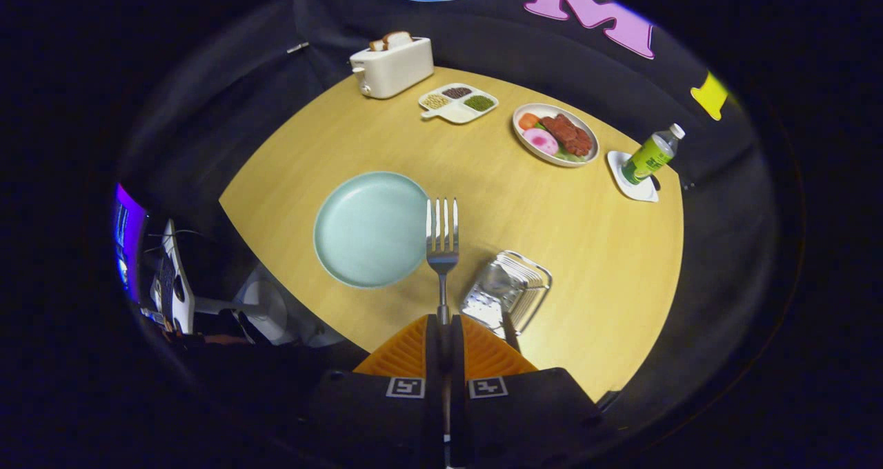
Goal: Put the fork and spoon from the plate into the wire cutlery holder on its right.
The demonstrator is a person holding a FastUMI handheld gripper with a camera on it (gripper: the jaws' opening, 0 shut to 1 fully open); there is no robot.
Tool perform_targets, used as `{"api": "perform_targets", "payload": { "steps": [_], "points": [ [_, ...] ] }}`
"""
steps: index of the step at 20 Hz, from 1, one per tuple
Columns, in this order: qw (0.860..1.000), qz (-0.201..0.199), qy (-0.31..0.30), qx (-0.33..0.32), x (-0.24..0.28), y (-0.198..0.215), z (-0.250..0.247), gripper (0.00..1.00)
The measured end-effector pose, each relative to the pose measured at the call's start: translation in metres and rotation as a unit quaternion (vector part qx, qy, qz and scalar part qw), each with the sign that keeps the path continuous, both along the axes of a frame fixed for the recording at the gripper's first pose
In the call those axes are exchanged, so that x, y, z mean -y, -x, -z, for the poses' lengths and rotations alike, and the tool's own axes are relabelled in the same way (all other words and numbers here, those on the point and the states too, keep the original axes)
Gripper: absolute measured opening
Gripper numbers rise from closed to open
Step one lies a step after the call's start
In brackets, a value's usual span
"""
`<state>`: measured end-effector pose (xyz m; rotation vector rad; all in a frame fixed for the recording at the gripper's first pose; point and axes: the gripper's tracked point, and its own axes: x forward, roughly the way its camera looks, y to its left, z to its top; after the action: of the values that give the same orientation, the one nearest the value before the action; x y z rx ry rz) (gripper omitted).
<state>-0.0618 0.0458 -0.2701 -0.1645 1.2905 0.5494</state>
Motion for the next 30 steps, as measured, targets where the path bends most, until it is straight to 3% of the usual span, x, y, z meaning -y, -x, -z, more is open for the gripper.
{"api": "perform_targets", "payload": {
  "steps": [6,12,18,23,26,30],
  "points": [
    [0.994,-0.044,0.059,-0.086,0.054,0.012,0.022,0.08],
    [0.978,-0.083,0.084,-0.173,0.059,0.008,0.034,0.08],
    [0.970,-0.081,0.100,-0.208,0.057,0.006,0.033,0.10],
    [0.977,-0.062,0.091,-0.181,0.055,-0.003,0.030,0.32],
    [0.985,-0.045,0.075,-0.147,0.054,-0.007,0.022,0.41],
    [0.997,0.010,0.028,-0.074,0.046,-0.015,0.003,0.62]
  ]
}}
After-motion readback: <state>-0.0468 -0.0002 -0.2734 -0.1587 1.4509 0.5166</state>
